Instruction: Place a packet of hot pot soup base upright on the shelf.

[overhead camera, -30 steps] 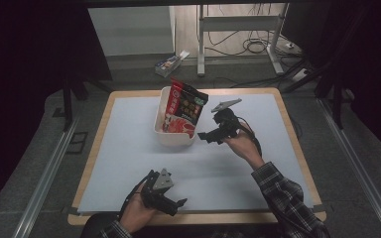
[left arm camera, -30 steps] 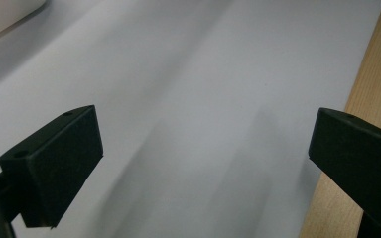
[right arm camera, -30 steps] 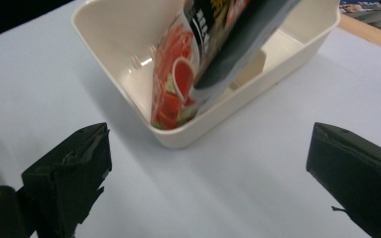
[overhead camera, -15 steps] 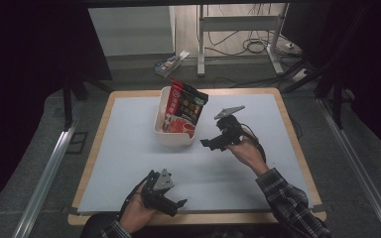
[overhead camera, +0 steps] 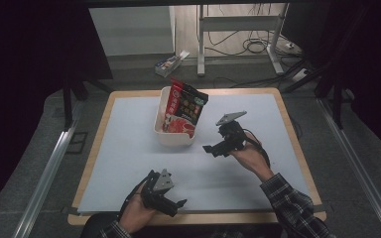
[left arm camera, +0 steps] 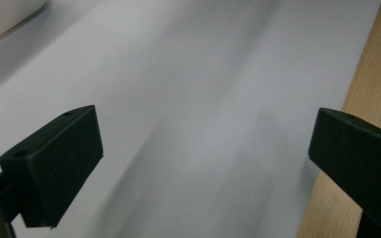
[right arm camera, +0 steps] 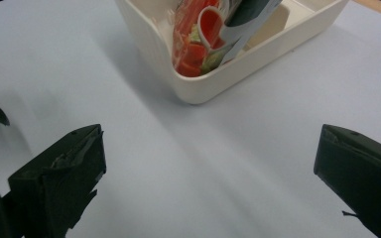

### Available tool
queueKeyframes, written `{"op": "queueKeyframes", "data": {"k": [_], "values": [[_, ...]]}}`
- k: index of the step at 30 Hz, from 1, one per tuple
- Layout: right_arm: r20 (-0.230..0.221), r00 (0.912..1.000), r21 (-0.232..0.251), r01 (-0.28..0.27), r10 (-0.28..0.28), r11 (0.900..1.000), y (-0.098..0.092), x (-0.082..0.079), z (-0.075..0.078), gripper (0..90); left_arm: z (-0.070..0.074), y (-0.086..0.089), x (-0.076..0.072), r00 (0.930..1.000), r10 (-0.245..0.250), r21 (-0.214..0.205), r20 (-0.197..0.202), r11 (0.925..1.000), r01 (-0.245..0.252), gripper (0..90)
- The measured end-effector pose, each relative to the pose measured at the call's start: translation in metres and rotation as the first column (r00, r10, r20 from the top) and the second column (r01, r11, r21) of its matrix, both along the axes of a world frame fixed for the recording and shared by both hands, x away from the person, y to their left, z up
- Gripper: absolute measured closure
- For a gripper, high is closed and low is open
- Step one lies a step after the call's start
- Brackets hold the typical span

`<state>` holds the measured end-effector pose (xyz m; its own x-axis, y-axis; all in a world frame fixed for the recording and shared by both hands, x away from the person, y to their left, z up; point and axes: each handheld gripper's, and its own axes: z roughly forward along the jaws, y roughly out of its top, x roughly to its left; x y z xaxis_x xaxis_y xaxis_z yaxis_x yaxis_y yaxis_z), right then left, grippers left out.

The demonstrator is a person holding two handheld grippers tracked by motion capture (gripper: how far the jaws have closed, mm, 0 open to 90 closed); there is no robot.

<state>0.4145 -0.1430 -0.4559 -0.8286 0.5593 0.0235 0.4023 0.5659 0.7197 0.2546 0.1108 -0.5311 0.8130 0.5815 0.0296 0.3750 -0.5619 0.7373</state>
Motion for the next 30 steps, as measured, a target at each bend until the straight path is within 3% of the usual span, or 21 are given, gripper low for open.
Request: {"op": "queueKeyframes", "data": {"k": [17, 30], "values": [[-0.003, 0.9994, -0.020, -0.034, 0.034, 0.9992, -0.011, -0.027, -0.013, 0.0, 0.001, 0.000, 0.000, 1.0000, -0.005, 0.002, 0.004, 1.0000, 0.005, 0.2], [0.013, 0.9998, -0.005, -0.012, 0.012, 0.9999, -0.033, -0.045, -0.015, 0.3, 0.000, -0.001, -0.001, 1.0000, -0.003, -0.001, 0.003, 1.0000, 0.003, 0.2]]}}
